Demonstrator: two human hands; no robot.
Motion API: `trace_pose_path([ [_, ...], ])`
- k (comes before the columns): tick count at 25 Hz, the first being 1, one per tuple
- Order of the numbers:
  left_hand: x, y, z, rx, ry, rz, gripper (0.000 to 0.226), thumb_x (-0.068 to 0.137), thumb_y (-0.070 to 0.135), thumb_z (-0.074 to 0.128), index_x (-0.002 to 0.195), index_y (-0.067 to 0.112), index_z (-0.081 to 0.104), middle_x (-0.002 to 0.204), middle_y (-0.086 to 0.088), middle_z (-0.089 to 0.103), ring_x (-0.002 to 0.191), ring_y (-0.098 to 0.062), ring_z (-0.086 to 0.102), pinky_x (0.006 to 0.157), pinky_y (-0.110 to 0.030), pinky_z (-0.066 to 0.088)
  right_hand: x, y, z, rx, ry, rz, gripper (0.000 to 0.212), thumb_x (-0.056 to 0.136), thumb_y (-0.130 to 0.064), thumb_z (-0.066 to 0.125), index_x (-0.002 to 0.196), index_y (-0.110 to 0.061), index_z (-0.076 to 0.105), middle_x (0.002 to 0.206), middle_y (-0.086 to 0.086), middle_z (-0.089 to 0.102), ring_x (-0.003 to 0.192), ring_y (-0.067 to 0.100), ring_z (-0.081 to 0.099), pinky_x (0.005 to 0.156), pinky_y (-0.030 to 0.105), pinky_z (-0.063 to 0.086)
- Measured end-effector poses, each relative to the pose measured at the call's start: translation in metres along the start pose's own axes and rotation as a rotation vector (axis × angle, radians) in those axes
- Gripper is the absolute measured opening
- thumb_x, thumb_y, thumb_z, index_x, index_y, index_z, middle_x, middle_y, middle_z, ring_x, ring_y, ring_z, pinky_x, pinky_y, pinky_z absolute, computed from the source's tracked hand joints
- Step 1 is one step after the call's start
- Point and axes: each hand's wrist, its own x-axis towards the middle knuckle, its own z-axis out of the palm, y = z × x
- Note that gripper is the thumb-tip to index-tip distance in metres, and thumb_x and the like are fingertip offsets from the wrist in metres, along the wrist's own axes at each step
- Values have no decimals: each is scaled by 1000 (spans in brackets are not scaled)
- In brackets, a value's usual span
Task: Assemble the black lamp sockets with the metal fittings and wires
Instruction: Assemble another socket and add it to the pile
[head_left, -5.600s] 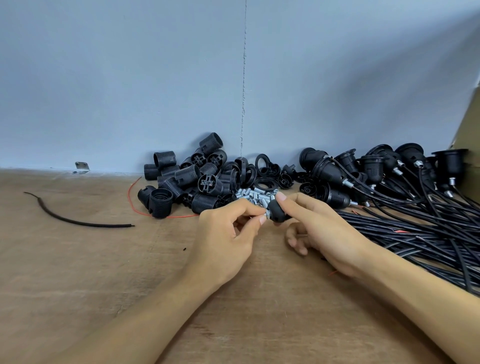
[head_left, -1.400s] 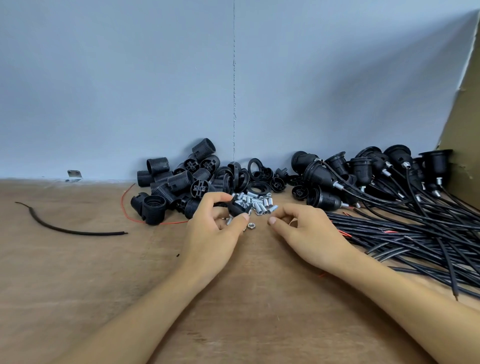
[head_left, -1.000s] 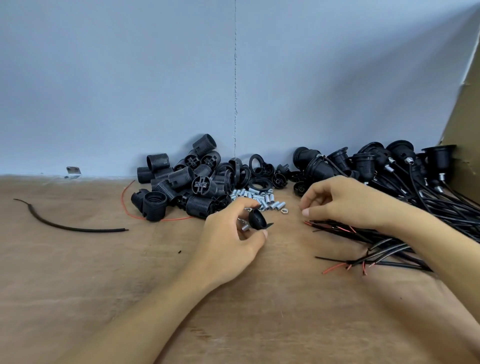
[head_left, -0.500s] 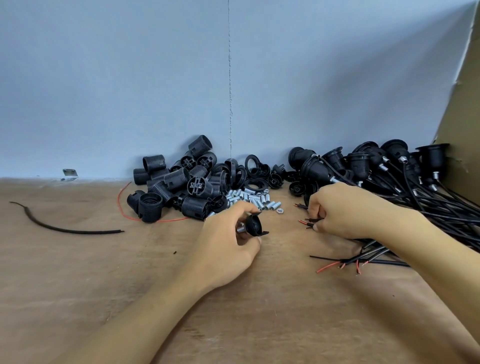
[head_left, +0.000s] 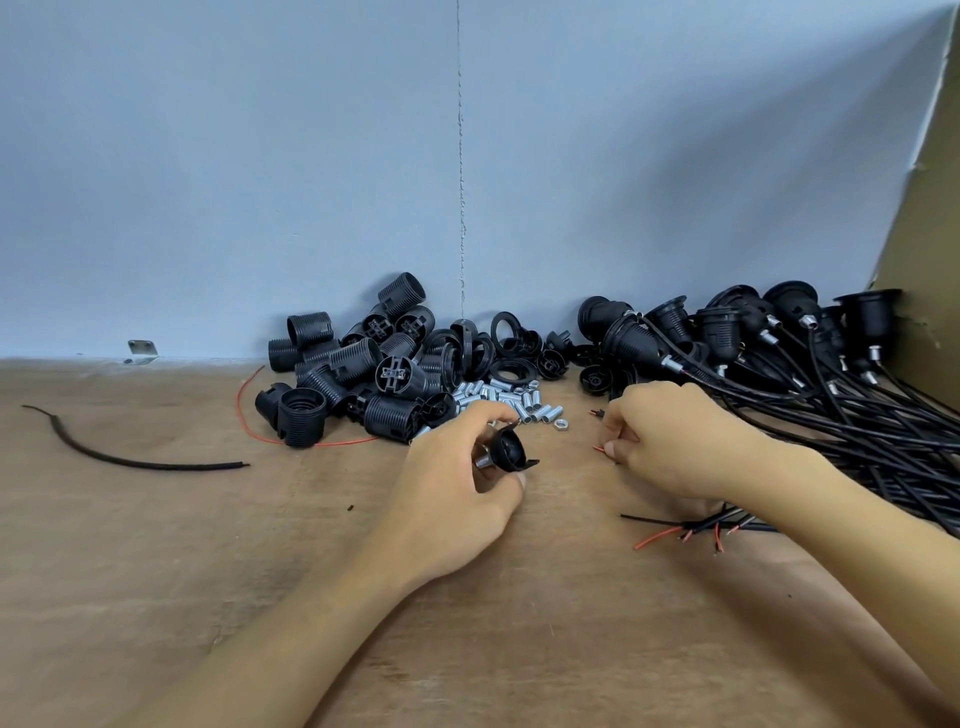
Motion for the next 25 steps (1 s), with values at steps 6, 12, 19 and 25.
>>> trace_pose_path([
  [6,0,8,-4,-111,77,-42,38,80,-2,63,99,31,63,90,16,63,74,2,55,67,-7,41,-2,-13,6,209,261,-111,7,100,-32,51,96,-29,56,93,-15,53,97,9,45,97,34,22],
  [12,1,9,1,-199,47,-111,20,76,47,66,86,30,64,81,19,66,76,3,58,67,-11,41,-16,-42,10,520,338,-303,7,98,-21,59,96,-27,60,71,-23,52,79,-5,50,99,34,32],
  [19,5,2,4,-247,122,-91,42,100,24,58,61,38,65,54,20,52,57,1,48,56,-11,34,-17,-49,9,712,330,-361,10,92,-24,69,101,-25,65,85,-13,65,86,7,59,77,15,44],
  [25,16,-6,-1,-494,243,-362,45,98,57,47,73,24,64,70,20,61,62,4,50,67,-31,40,-14,-31,21,650,305,-269,10,96,-26,65,102,-26,72,76,-17,65,71,-1,57,65,9,39],
])
